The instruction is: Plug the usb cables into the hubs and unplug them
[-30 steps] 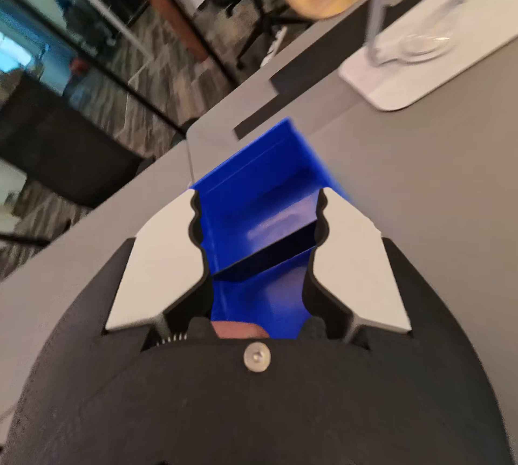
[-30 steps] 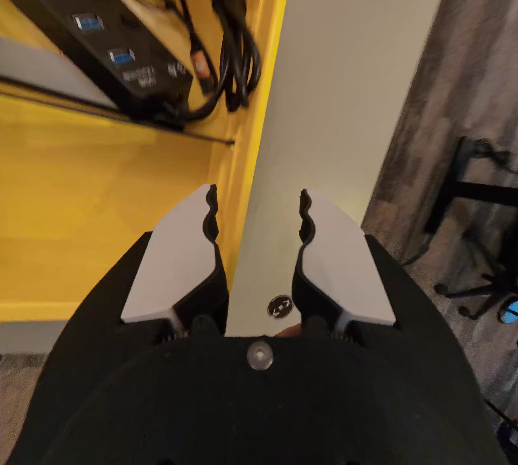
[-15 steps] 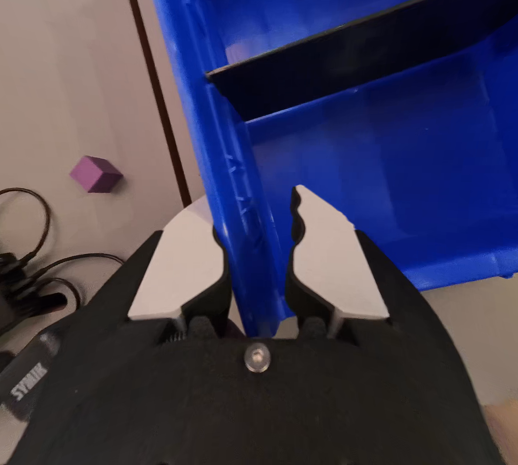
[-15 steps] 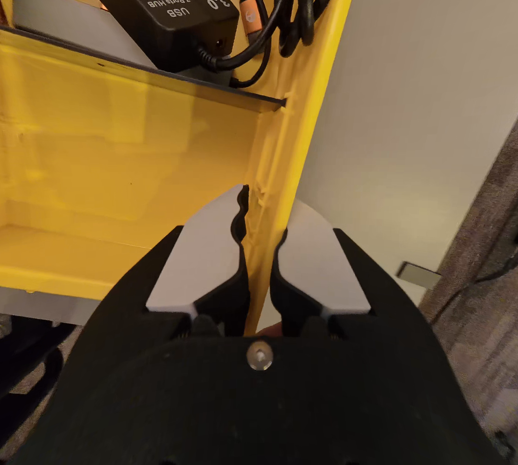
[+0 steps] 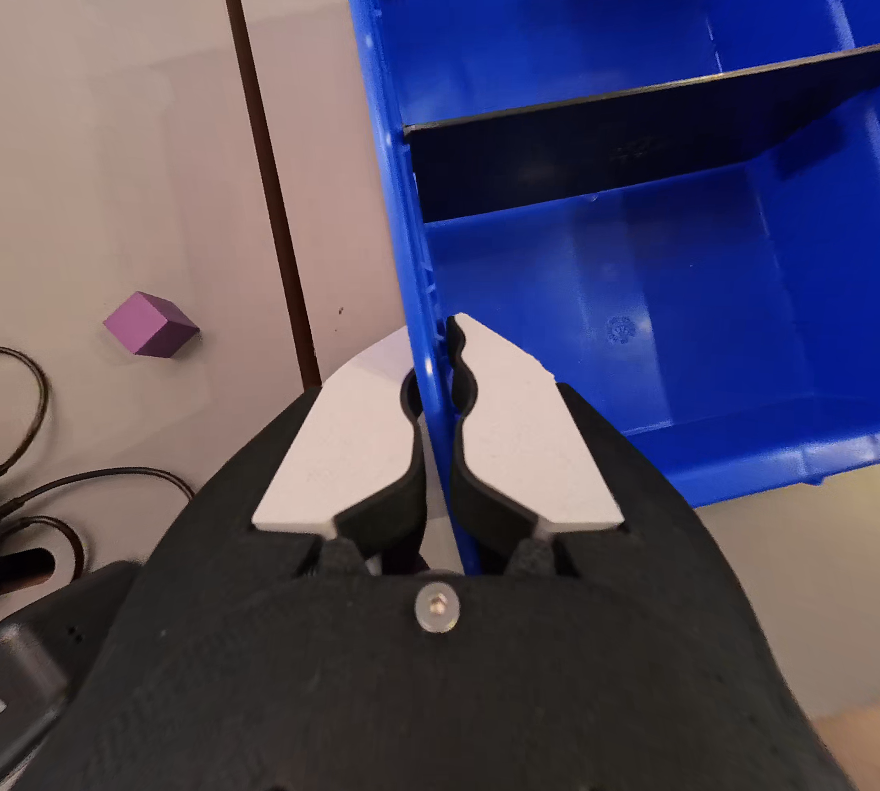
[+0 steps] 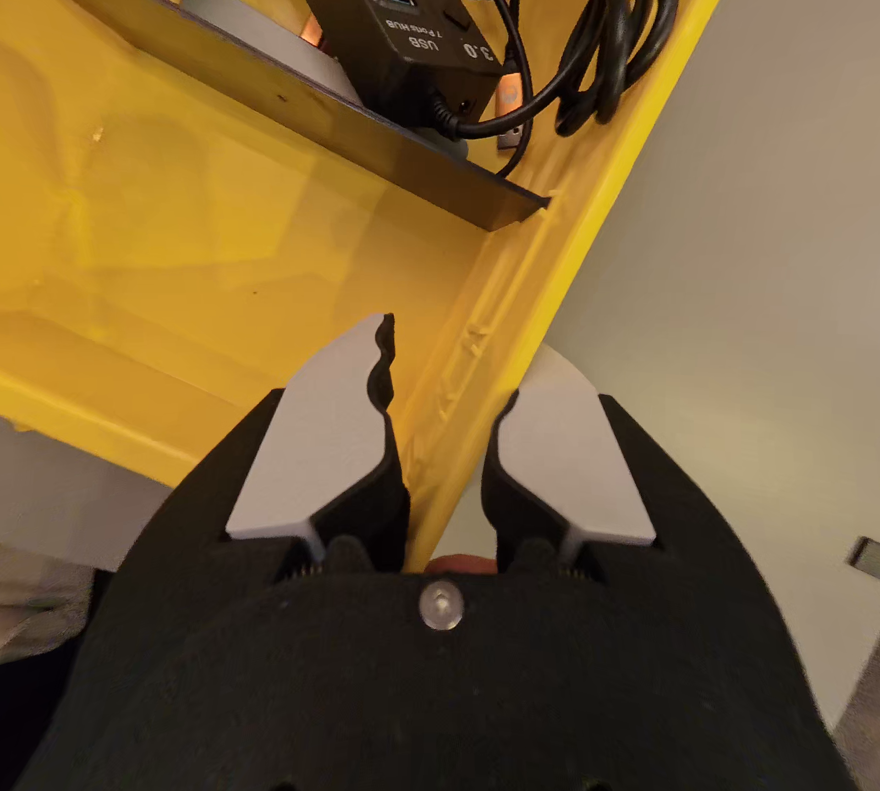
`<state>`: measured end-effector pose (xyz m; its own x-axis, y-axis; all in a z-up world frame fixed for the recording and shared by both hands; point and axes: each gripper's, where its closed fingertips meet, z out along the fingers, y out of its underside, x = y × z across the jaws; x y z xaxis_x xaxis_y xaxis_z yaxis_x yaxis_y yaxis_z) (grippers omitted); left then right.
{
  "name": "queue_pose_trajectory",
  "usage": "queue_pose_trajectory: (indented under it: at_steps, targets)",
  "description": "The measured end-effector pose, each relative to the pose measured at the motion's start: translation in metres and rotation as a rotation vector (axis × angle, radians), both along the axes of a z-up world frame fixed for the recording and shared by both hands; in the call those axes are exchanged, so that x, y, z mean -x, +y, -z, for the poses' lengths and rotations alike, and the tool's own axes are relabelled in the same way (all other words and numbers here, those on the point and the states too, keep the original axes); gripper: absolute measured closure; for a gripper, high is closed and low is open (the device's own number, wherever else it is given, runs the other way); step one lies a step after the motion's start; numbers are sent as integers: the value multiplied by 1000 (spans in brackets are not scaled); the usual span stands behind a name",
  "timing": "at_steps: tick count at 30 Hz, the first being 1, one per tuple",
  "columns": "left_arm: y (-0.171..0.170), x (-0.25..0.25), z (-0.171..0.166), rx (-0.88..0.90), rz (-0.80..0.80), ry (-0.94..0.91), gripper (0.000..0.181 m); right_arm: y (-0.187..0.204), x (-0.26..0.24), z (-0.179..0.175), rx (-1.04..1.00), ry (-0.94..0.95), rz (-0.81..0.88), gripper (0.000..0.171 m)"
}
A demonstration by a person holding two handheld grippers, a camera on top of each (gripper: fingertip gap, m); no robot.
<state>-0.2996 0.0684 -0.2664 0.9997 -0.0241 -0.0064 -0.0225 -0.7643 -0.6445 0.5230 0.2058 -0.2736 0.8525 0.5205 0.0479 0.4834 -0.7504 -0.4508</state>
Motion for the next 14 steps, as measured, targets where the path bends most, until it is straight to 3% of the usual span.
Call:
queue_pose_trajectory:
  at_steps: [1,14]
  targets:
    - [1,0,-4,-17,-3,2,175,-2,2,1,-11,-39,-10,132]
    - [9,-7,-72,-282,-23,-74,175,-41,106,2,-70,-16,-172,110]
